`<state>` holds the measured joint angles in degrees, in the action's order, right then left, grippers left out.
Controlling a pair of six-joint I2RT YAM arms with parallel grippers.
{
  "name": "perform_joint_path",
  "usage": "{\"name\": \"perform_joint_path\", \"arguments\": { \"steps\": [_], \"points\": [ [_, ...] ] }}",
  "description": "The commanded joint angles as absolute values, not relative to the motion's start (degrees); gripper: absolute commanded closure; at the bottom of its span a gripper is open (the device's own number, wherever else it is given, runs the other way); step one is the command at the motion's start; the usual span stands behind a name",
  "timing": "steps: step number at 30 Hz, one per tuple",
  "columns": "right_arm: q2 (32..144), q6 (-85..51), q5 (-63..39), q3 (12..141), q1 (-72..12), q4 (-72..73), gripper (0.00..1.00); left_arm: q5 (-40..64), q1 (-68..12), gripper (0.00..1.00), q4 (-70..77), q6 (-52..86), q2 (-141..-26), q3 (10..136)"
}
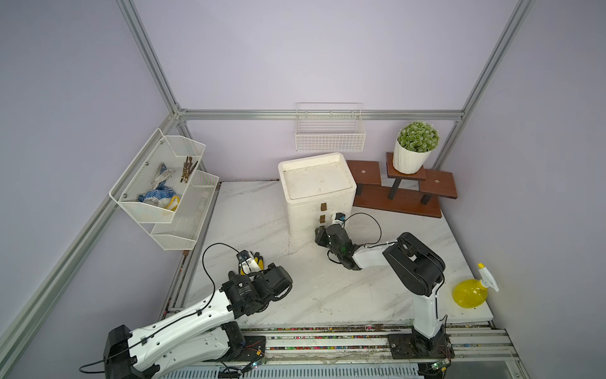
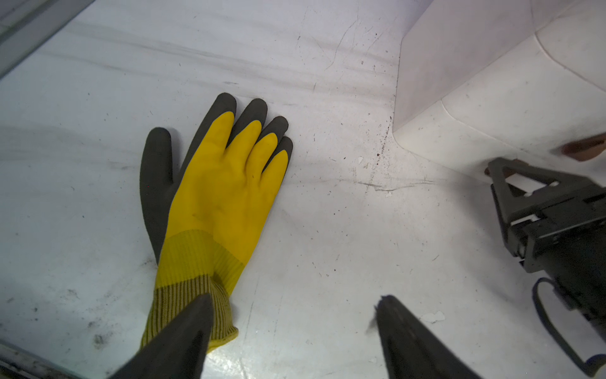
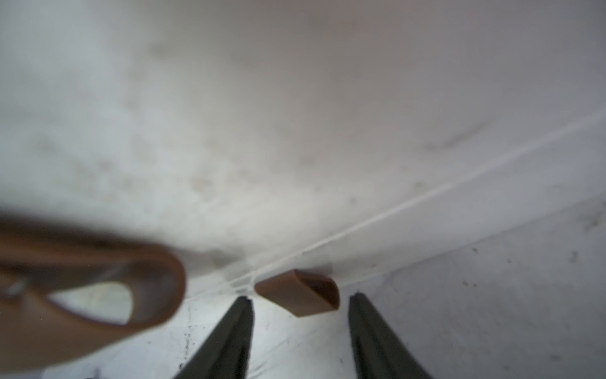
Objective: Put the binder clips in the drawer according to color
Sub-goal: Close the drawer in the storage box, then reset both arms
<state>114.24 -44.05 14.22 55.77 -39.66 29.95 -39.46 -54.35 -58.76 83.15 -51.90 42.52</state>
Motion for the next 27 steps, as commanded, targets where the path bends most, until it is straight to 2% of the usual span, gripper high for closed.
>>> {"name": "perform_joint_path", "arguments": {
  "steps": [1, 5, 8, 10, 13, 14, 15, 16, 17, 19, 20, 22, 25, 27],
  "points": [
    [106.35, -42.14, 18.13, 52.62, -39.76, 25.98, 0.03, -38.66, -49.22, 0.0, -54.83, 76.34, -51.79, 43.35],
    [92.55, -38.01, 22.19, 50.02, -37.0, 11.22, 0.01, -33.99, -39.63, 0.0, -46.47, 64.41, -50.22, 43.64],
    [80.36, -31.83, 30.07, 47.46, -35.91, 4.15, 0.01, -37.84, -35.89, 0.0, -42.45, 54.33, -51.05, 46.17],
    [73.84, -30.04, 34.51, 46.24, -33.31, 0.49, 0.01, -43.53, -33.67, 0.0, -43.33, 50.95, -54.14, 49.3],
    [66.03, -23.23, 40.32, 41.27, -28.07, 4.06, 0.01, -59.93, -30.73, 0.0, -50.27, 56.11, -61.42, 54.7],
    [63.65, -17.73, 40.6, 36.97, -26.14, 11.81, 0.01, -65.71, -30.24, 0.0, -46.54, 53.3, -62.87, 53.81],
    [61.74, -13.7, 41.07, 32.3, -24.04, 19.58, 0.01, -69.45, -29.87, 0.0, -35.53, 41.97, -63.31, 50.55],
    [60.71, -10.7, 40.84, 28.6, -22.17, 26.48, 0.01, -66.92, -28.51, 0.0, -20.14, 28.01, -63.14, 46.37],
    [60.55, -8.93, 40.21, 25.38, -19.83, 32.28, 0.01, -56.97, -25.59, 0.0, -6.54, 15.26, -62.47, 41.31],
    [61.88, -7.63, 37.3, 22.45, -15.96, 35.65, 0.01, -38.51, -18.33, 0.0, 3.36, 13.07, -61.41, 35.14],
    [63.17, -6.3, 36.43, 21.28, -14.96, 37.16, 0.01, -37.1, -16.58, 0.0, 6.64, 13.99, -61.54, 32.91],
    [66.11, -1.92, 36.56, 17.44, -14.53, 45.7, 0.01, -39.45, -15.94, 0.0, 16.19, 6.27, -63.09, 28.12],
    [74.04, 0.56, 36.13, 12.99, -12.75, 61.15, 0.01, -34.95, -12.05, 0.0, 33.78, -0.76, -68.57, 21.19],
    [80.2, 0.12, 33.57, 12.21, -11.02, 68.59, 0.01, -32.9, -9.19, 0.0, 36.69, -0.04, -73.03, 20.8]
  ]
}}
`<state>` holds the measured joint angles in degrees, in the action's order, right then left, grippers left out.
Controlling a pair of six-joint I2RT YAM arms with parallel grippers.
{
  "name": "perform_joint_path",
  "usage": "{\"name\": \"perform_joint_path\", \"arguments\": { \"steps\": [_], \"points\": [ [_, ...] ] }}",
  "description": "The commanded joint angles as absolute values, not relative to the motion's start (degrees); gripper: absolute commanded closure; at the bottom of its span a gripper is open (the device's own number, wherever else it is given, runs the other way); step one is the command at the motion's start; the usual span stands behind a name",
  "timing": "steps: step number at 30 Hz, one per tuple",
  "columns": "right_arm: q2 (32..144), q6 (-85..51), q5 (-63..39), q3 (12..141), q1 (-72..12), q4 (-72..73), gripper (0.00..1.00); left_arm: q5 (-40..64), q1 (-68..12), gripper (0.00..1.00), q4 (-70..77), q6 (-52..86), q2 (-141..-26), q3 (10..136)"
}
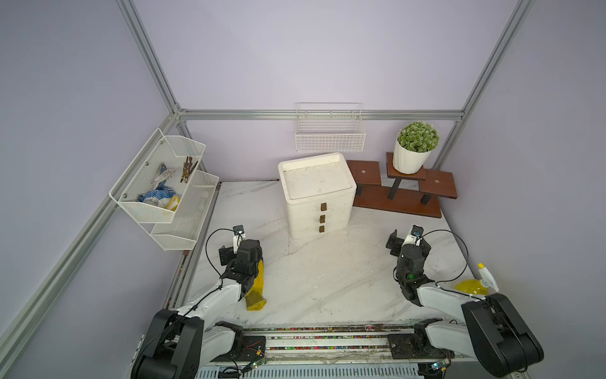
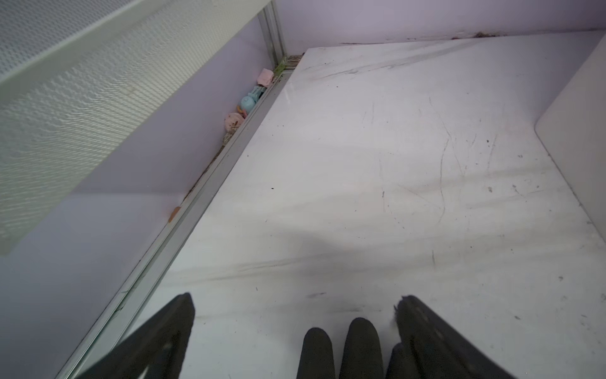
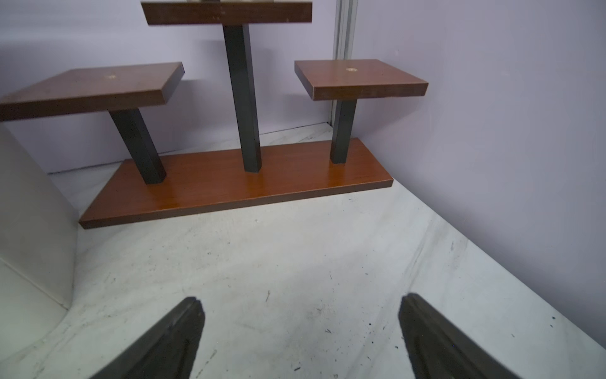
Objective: Put the binder clips in the drawer according to color
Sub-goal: Reset both arms
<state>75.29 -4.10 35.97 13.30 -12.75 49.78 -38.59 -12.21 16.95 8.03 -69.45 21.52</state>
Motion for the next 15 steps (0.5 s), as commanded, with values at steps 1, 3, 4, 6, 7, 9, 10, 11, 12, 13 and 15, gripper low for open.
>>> {"name": "perform_joint_path", "arguments": {
  "steps": [1, 3, 4, 6, 7, 9, 10, 11, 12, 13, 15],
  "points": [
    [81.67, -0.84, 32.61, 11.88, -10.72, 70.97, 0.01, -31.89, -7.97, 0.0, 37.61, 1.0, -75.04, 20.91],
    [85.82, -0.94, 31.01, 12.73, -10.37, 73.01, 0.01, -30.48, -7.02, 0.0, 40.11, -0.01, -77.25, 21.8],
    [87.35, -0.37, 29.79, 12.66, -10.21, 75.48, 0.01, -29.82, -6.34, 0.0, 41.69, 0.06, -78.21, 21.94],
    [87.24, -0.08, 27.81, 13.33, -10.2, 73.09, 0.01, -28.18, -4.5, 0.0, 45.09, 0.51, -80.2, 22.19],
    [87.26, -0.36, 27.53, 13.12, -10.0, 72.95, 0.01, -26.17, -3.25, 0.0, 45.37, 2.37, -80.46, 22.41],
    [87.89, -0.48, 25.85, 11.33, -9.64, 76.34, 0.01, -24.86, -2.11, 0.0, 49.58, 3.52, -84.28, 20.99],
    [90.76, 0.09, 24.56, 9.87, -9.5, 80.98, 0.01, -24.5, -2.04, 0.0, 54.2, 3.53, -85.73, 19.46],
    [92.36, 0.58, 24.09, 8.75, -9.56, 85.59, 0.01, -23.74, -2.11, 0.0, 58.54, 2.63, -86.83, 18.1],
    [93.48, 0.86, 24.65, 8.34, -9.58, 88.52, 0.01, -23.29, -2.11, 0.0, 60.13, 2.59, -87.24, 17.42],
    [93.38, 0.59, 25.31, 8.5, -9.5, 88.3, 0.01, -22.97, -2.06, 0.0, 60.15, 3.07, -87.6, 16.89],
    [91.65, -0.19, 25.68, 10.98, -9.36, 81.02, 0.01, -22.28, -2.1, 0.0, 63.4, 2.43, -89.54, 16.63]
  ]
}}
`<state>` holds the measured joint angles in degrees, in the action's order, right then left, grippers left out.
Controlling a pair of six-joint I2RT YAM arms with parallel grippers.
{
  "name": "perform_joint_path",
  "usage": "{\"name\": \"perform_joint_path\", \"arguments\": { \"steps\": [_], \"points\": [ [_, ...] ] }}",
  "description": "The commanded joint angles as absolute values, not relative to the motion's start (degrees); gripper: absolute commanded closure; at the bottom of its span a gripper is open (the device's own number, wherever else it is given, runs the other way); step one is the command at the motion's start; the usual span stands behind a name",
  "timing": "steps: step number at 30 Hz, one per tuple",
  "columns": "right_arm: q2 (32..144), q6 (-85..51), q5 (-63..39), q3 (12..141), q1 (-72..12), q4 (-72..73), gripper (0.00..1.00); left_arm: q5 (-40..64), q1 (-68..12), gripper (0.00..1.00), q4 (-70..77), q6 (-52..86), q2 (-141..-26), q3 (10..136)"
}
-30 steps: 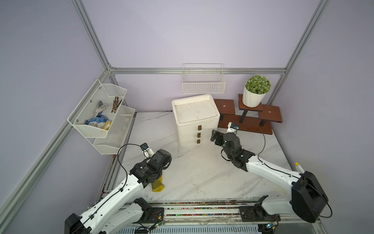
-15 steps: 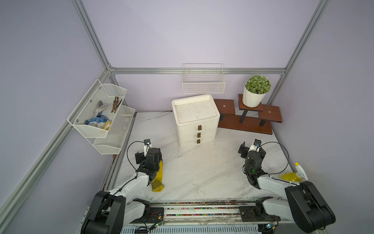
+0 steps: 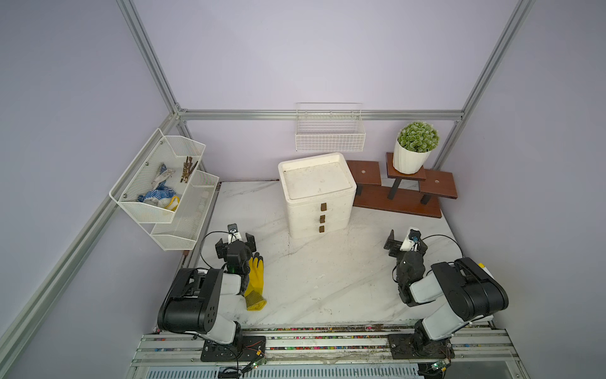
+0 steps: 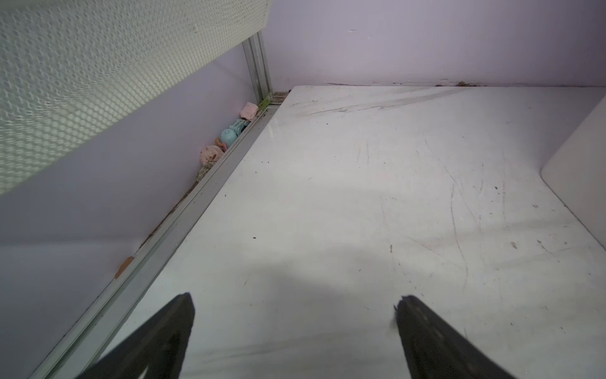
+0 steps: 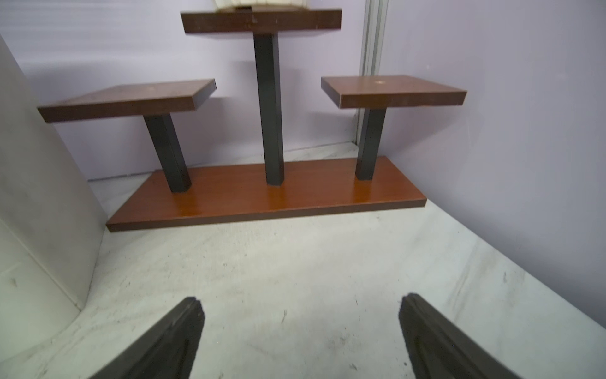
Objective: Put the binder clips in the drawer according to color
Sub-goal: Reset both arms
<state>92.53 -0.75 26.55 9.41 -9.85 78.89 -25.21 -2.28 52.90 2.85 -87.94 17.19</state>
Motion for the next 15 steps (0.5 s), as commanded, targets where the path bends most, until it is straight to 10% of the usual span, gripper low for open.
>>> {"name": "perform_joint_path", "arguments": {
  "steps": [1, 15],
  "points": [
    [91.58, -0.25, 25.43, 12.08, -9.24, 78.76, 0.01, -22.12, -1.98, 0.0, 63.96, 2.37, -90.43, 17.05],
    [90.88, -2.56, 23.73, 16.18, -7.18, 69.35, 0.01, -17.85, -0.48, 0.0, 54.33, 2.07, -89.33, 21.15]
  ]
}}
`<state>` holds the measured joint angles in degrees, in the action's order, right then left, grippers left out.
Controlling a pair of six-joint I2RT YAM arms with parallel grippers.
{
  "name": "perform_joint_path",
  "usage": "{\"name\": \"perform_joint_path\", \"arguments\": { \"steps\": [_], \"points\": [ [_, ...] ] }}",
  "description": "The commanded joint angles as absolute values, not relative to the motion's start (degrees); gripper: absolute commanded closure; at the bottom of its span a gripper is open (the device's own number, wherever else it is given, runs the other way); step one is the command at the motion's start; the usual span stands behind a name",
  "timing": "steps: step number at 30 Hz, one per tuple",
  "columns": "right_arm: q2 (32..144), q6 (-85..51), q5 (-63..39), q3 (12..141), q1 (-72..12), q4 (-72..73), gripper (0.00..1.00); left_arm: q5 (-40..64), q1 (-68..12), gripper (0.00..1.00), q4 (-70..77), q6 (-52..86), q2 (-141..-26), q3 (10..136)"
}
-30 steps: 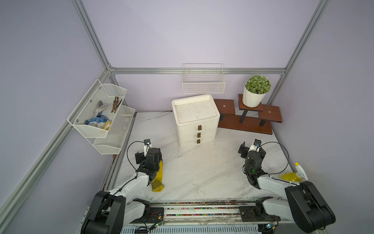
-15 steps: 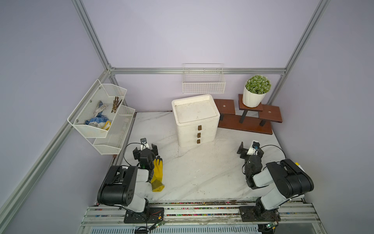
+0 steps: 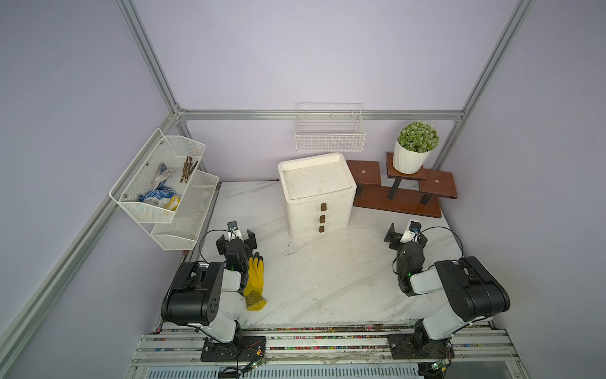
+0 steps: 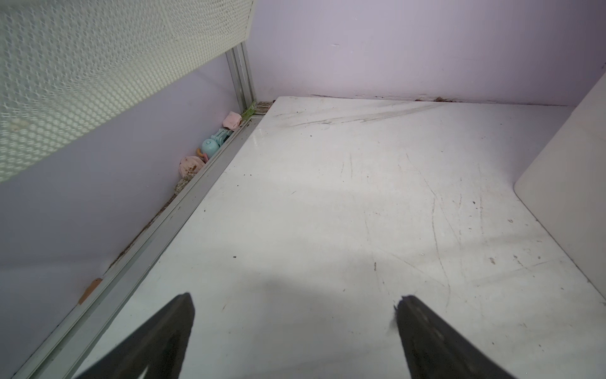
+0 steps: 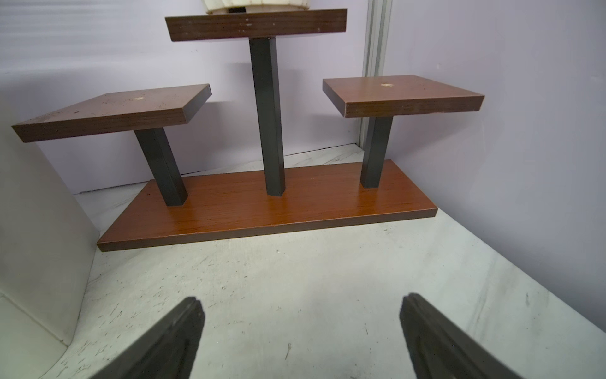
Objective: Put the binder clips in the drawer according to color
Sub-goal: Reset both arms
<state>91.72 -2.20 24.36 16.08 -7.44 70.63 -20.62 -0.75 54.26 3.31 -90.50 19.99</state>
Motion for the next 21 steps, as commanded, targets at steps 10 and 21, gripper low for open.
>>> {"name": "perform_joint_path", "arguments": {
  "steps": [10, 21],
  "points": [
    [90.88, -2.56, 23.74, 16.19, -7.16, 69.35, 0.01, -18.06, -0.53, 0.0, 53.96, 2.36, -89.3, 21.25],
    [90.88, -2.62, 23.72, 16.28, -7.13, 69.35, 0.01, -18.09, -0.53, 0.0, 55.6, 2.19, -89.91, 20.87]
  ]
}}
